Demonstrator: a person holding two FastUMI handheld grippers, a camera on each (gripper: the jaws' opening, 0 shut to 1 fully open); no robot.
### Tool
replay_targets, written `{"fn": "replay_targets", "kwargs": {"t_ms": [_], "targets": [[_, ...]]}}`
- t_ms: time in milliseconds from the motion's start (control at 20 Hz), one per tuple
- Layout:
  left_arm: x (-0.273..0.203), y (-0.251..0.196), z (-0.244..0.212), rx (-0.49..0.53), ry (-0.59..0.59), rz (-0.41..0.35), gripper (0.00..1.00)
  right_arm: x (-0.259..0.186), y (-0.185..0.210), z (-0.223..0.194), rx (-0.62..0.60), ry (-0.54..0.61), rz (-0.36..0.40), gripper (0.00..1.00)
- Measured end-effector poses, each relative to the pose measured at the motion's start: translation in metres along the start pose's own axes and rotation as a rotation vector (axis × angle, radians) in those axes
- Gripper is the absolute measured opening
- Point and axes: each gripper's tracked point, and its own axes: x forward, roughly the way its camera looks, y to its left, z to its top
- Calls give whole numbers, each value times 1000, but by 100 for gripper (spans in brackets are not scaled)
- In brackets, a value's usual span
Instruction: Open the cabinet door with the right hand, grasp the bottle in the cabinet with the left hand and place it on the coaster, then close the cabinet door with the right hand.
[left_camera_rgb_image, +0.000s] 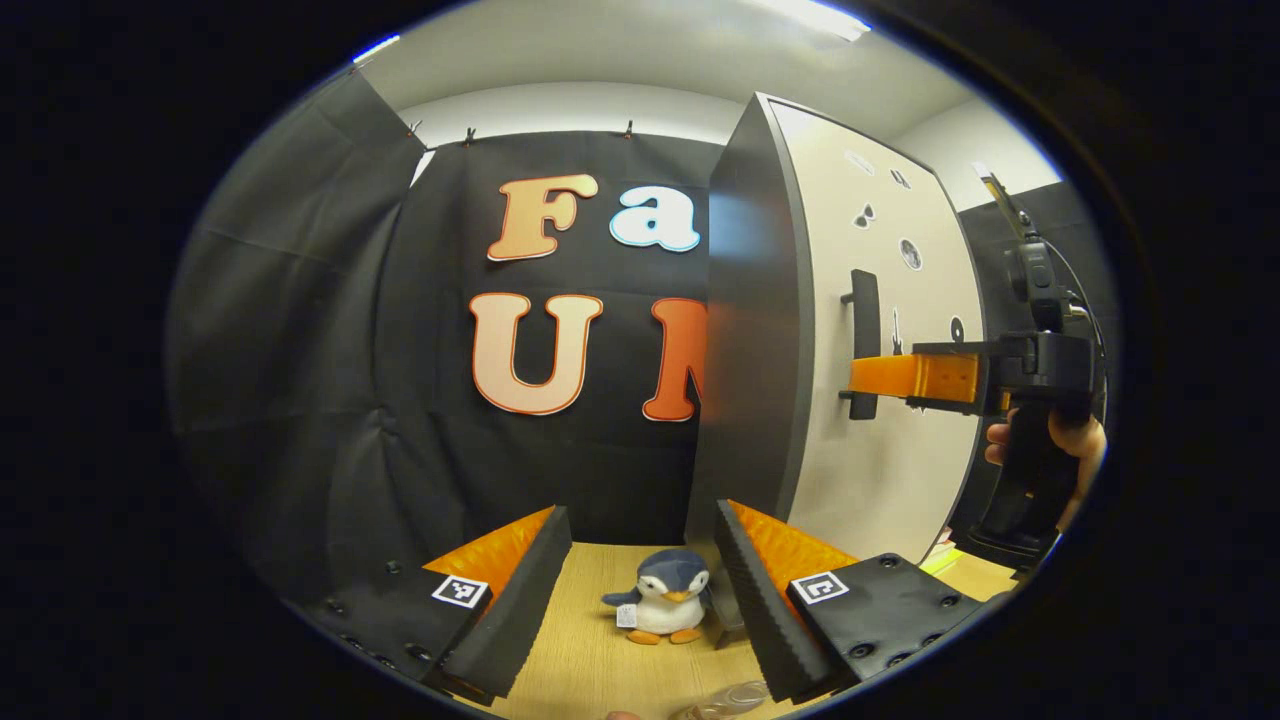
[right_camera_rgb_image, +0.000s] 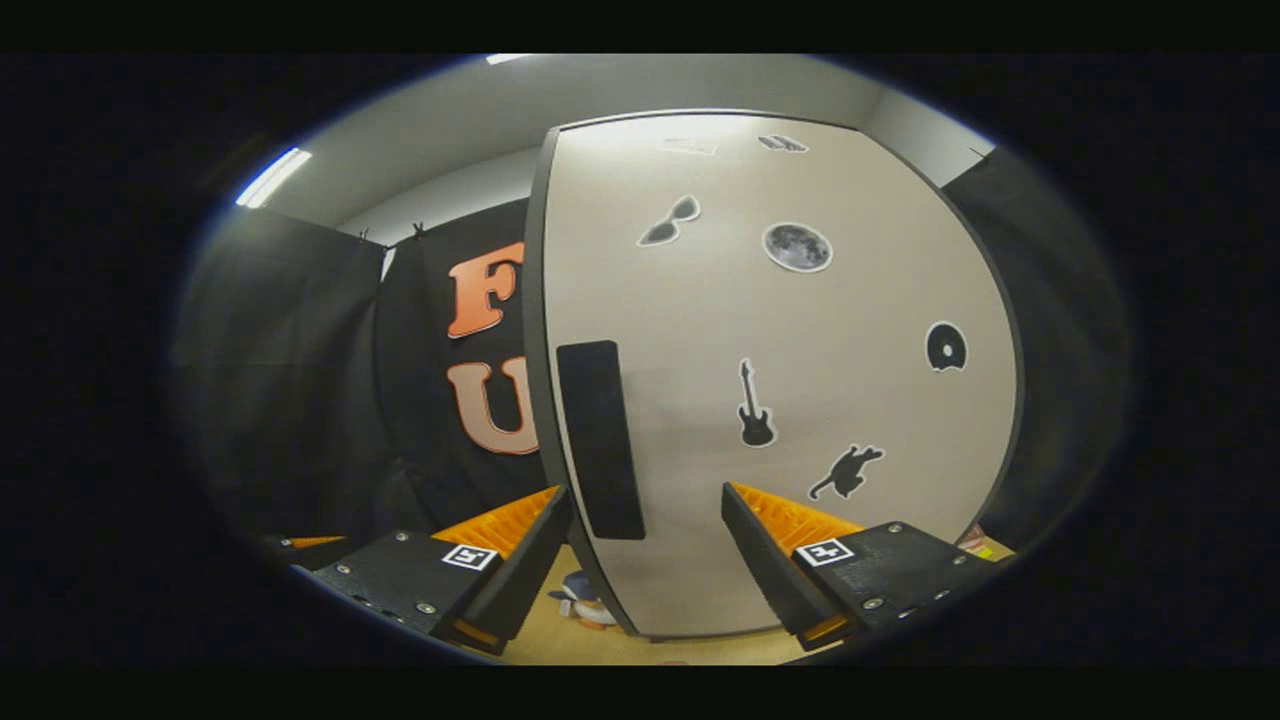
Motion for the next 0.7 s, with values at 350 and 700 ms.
{"fn": "replay_targets", "kwargs": {"t_ms": [350, 700], "targets": [[-26, -29, 5, 0, -13, 60, 94, -74, -16, 13, -128, -16, 39, 93], [-59, -63, 15, 6, -30, 107, 94, -146, -39, 29, -193, -47, 82, 93]]}}
